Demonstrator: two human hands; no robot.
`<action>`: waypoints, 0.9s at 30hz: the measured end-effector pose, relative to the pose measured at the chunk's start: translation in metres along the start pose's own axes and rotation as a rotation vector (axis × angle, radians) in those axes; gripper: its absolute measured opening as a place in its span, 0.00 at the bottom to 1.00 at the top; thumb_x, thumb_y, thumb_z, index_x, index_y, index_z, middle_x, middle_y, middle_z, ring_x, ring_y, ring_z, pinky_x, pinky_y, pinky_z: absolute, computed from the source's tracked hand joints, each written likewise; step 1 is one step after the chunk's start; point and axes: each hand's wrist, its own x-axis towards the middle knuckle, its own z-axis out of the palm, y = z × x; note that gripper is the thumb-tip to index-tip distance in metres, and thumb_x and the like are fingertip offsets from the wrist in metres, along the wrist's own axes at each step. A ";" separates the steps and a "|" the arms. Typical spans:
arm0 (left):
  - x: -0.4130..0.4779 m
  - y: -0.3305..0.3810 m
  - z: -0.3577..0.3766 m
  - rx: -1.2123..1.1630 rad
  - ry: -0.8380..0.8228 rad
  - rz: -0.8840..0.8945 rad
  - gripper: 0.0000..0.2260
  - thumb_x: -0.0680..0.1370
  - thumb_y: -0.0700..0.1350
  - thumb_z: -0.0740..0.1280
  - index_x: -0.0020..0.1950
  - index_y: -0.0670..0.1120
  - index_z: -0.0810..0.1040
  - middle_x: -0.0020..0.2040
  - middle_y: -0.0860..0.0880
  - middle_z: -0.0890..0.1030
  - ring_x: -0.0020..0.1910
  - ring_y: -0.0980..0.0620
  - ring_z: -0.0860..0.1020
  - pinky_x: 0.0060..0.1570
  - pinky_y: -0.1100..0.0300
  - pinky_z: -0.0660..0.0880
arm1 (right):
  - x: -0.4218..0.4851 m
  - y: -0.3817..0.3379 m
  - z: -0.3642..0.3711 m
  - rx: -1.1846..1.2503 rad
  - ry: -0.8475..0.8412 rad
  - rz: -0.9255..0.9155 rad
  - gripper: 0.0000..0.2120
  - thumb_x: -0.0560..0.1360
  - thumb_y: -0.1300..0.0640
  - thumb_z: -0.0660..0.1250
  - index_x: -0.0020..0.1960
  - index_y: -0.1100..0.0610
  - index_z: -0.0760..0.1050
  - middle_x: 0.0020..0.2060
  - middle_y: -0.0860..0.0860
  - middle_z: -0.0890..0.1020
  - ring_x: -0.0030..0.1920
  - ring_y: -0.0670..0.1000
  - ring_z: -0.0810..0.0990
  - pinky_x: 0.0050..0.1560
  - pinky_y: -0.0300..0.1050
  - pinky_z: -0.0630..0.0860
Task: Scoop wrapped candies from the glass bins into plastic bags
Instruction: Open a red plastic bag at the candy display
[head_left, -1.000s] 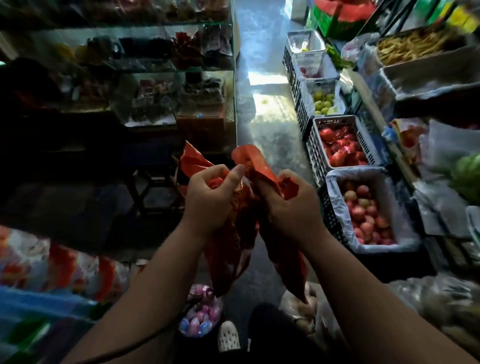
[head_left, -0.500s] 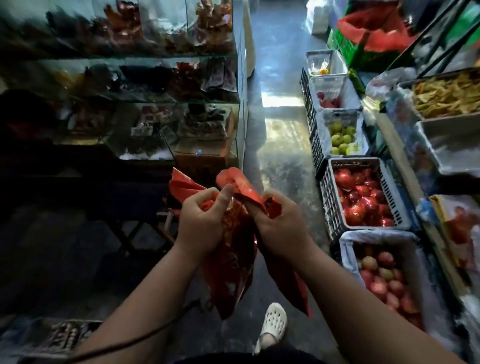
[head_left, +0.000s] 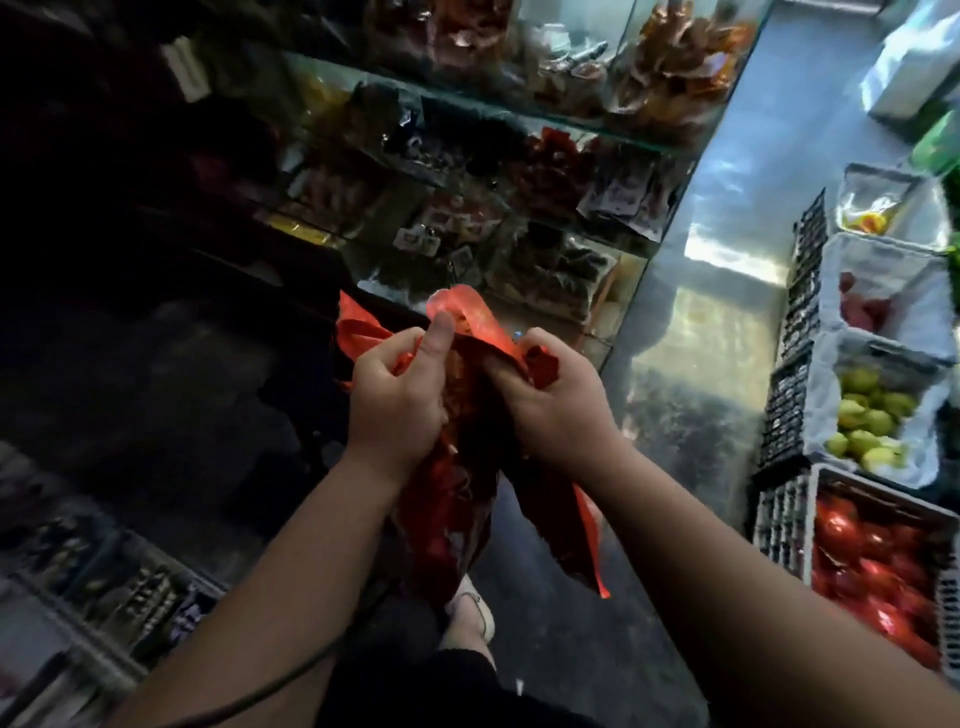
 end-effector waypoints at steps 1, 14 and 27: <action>0.019 -0.002 -0.005 0.008 0.015 0.000 0.34 0.79 0.64 0.66 0.33 0.35 0.61 0.25 0.44 0.65 0.24 0.45 0.64 0.24 0.54 0.63 | 0.020 -0.001 0.011 0.007 -0.017 0.003 0.15 0.77 0.54 0.72 0.36 0.54 0.69 0.29 0.43 0.73 0.30 0.42 0.70 0.33 0.36 0.69; 0.236 -0.004 -0.046 0.086 0.200 0.043 0.28 0.81 0.58 0.65 0.29 0.43 0.63 0.23 0.46 0.66 0.22 0.46 0.67 0.24 0.56 0.65 | 0.258 -0.030 0.092 0.150 -0.233 -0.039 0.17 0.78 0.52 0.72 0.33 0.42 0.71 0.27 0.41 0.72 0.28 0.40 0.69 0.29 0.36 0.68; 0.424 -0.014 -0.031 0.117 0.429 0.094 0.29 0.80 0.61 0.66 0.29 0.42 0.65 0.24 0.45 0.66 0.23 0.49 0.67 0.25 0.60 0.67 | 0.470 -0.017 0.126 0.162 -0.434 -0.120 0.15 0.77 0.47 0.70 0.35 0.46 0.69 0.27 0.40 0.70 0.29 0.41 0.68 0.33 0.42 0.68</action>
